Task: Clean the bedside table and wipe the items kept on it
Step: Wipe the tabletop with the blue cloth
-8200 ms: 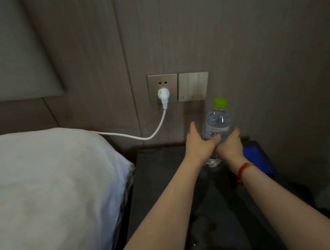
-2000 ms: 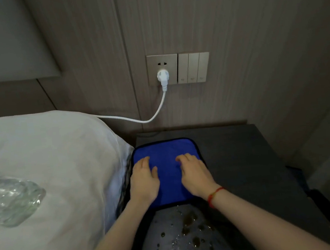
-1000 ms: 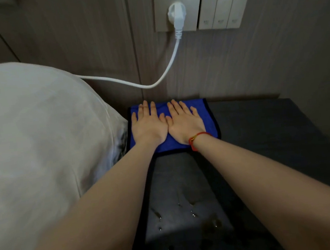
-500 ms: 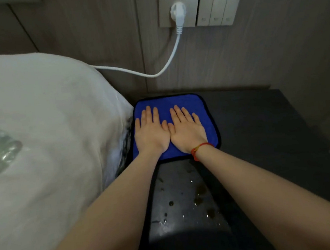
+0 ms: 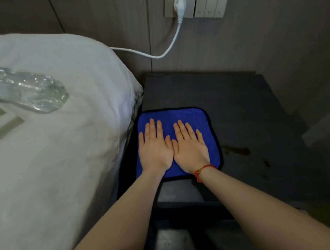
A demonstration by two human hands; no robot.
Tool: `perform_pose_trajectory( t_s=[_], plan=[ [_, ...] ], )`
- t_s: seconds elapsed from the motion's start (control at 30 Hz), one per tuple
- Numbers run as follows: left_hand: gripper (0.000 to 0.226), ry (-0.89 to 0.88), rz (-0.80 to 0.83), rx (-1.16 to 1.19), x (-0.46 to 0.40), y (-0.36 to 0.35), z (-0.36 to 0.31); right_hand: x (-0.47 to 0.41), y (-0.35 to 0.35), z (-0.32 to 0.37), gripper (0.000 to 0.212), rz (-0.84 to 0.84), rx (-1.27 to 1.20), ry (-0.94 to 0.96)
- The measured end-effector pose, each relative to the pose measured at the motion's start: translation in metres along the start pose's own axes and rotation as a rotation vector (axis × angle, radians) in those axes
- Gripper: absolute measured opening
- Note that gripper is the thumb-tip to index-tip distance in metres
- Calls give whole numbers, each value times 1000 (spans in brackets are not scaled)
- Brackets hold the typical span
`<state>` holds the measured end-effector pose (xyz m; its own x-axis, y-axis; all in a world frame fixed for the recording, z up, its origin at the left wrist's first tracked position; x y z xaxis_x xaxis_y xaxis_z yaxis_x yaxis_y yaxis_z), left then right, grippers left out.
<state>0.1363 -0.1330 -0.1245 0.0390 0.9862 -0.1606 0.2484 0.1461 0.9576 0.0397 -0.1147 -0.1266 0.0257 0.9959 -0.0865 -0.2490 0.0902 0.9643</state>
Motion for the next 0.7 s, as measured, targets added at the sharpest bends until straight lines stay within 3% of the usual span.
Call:
perform_pose_trajectory(
  t_s=[0.33,0.7],
  plan=[
    [58,1,0,-13,55,8,0,58,4,4,55,-15,20,-14],
    [58,-8,25,-21,7,-2,-4,10,-1,-6,55,-6,-3,-35]
  ],
)
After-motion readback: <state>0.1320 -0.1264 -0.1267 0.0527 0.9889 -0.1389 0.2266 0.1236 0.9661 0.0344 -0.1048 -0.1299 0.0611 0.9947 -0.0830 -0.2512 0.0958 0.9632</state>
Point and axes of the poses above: each hand's wrist, its own x-axis away from the middle knuckle, its own y-axis out of the back of the hand, z = x × y, the point moved 8 cm from there along -x, towards the middle knuckle, and after that the axes turned 7 degrees about -z, right-handed, at the moved point
